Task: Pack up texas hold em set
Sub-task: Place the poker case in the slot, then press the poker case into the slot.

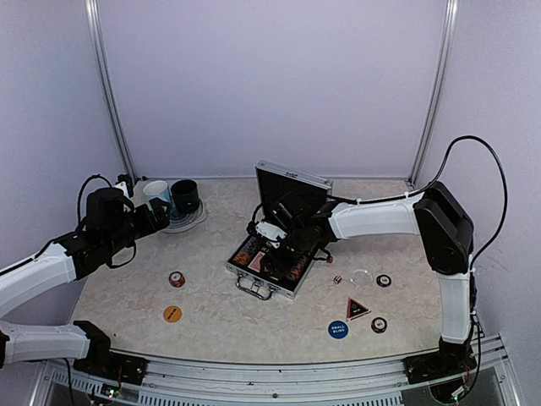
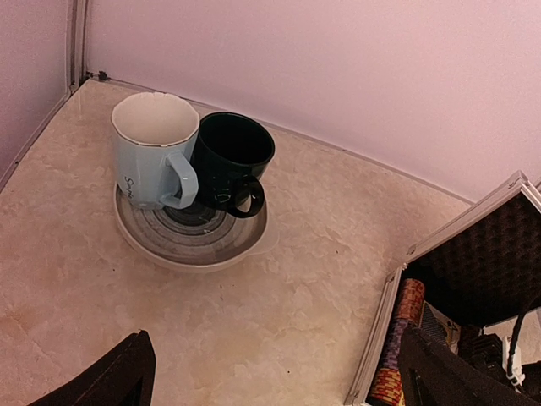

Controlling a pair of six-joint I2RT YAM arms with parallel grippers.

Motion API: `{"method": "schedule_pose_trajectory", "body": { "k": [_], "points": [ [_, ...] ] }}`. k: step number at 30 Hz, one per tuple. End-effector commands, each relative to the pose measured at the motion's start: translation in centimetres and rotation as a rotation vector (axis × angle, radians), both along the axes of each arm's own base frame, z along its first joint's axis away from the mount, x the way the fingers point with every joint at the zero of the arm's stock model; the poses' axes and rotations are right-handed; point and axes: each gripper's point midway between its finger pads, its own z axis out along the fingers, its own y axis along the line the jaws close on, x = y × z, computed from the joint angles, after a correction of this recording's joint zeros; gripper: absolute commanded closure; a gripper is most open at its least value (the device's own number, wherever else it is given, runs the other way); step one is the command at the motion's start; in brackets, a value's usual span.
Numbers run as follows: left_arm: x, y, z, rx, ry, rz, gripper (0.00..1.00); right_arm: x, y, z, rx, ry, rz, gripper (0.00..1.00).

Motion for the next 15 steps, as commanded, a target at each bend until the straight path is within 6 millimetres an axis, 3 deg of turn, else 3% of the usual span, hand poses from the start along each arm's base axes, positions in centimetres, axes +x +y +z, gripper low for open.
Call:
{"method": "schedule_pose_trajectory", "body": {
  "k": [1,15],
  "points": [
    [0.4,-0.2,1.4,-0.003,-0.04,0.001,0.01,-0.6,1.5,3.8,0.092,-0.019,0.038,0.24],
    [0.3,0.0,1.5,-0.001,-0.045,0.004,0.01,0.8,1.7,1.8,0.089,-0.009,0.016,0.57]
  ]
}}
